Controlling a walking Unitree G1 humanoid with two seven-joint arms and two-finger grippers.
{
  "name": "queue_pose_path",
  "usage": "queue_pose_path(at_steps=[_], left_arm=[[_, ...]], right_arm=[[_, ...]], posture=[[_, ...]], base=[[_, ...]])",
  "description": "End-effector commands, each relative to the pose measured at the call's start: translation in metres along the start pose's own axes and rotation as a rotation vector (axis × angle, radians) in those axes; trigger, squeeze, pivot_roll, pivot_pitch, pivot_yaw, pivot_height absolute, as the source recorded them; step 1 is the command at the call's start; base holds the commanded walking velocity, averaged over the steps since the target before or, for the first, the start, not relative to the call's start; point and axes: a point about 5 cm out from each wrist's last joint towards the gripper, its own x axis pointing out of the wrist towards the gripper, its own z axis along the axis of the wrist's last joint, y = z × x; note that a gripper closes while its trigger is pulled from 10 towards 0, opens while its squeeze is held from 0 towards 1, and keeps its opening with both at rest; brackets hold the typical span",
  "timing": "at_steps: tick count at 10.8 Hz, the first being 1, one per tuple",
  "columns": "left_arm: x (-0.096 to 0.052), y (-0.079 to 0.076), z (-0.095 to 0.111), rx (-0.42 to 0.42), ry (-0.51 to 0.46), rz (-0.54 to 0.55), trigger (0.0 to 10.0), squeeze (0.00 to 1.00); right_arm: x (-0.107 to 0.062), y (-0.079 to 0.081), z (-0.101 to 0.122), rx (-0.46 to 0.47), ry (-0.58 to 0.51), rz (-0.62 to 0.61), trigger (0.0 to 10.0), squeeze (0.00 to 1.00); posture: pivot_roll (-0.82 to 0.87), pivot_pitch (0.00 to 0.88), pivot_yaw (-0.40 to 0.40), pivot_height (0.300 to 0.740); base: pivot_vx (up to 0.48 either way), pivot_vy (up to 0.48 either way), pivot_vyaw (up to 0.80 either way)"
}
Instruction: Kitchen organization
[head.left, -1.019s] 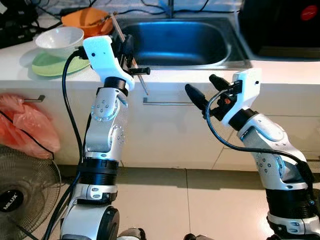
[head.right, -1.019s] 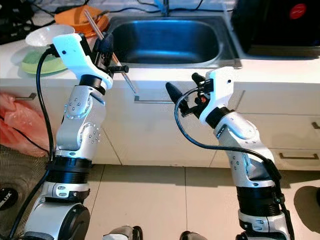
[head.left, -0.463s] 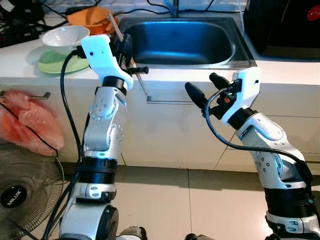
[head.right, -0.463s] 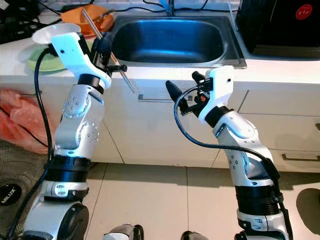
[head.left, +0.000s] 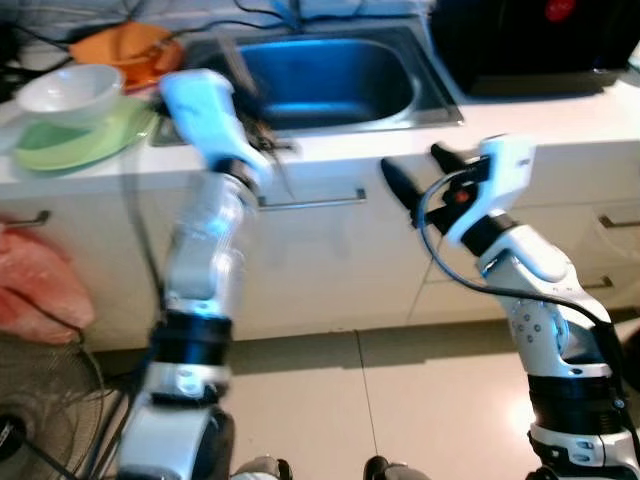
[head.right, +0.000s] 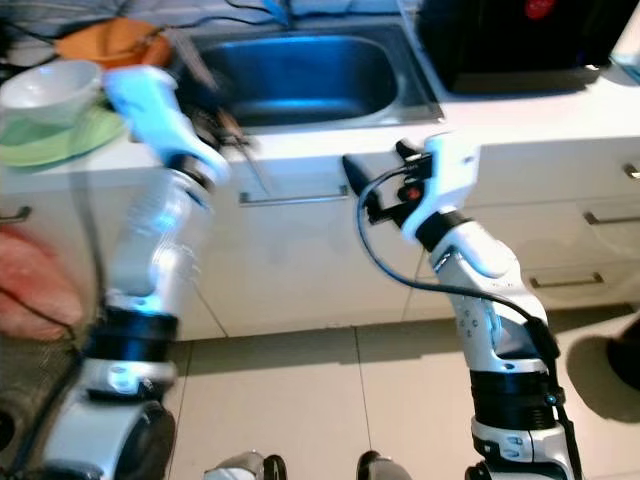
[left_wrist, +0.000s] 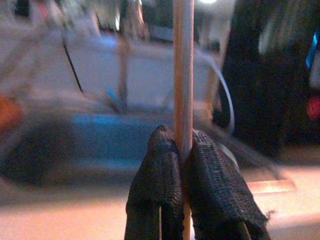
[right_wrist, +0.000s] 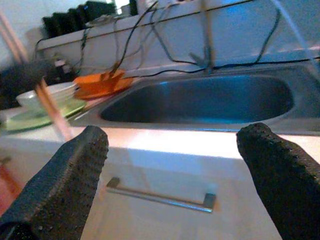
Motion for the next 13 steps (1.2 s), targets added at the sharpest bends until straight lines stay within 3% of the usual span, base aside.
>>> queue_pose_path(at_steps=[1, 6, 13], left_arm=[[-0.008, 0.004, -0.013, 0.004, 0.049, 0.009, 0.0, 0.00], [0.001, 0.021, 0.009, 0.030, -0.039, 0.086, 0.0, 0.00], [0.003, 0.020, 0.015, 0.041, -0.072, 0.076, 0.0, 0.00]], right_arm=[[0.002, -0.001, 0.001, 0.001, -0.018, -0.021, 10.0, 0.78], [0.011, 0.004, -0.003, 0.039, -0.075, -0.065, 10.0, 0.79], [0.013, 0.005, -0.002, 0.021, -0.101, -0.076, 10.0, 0.79]], posture=[[0.01, 0.052, 0.059, 0.740], [0.02, 0.017, 0.052, 0.740], [0.01, 0.003, 0.043, 0.740]], base=[[0.000, 0.000, 0.00], [0.341, 0.000, 0.00], [0.463, 0.000, 0.00]])
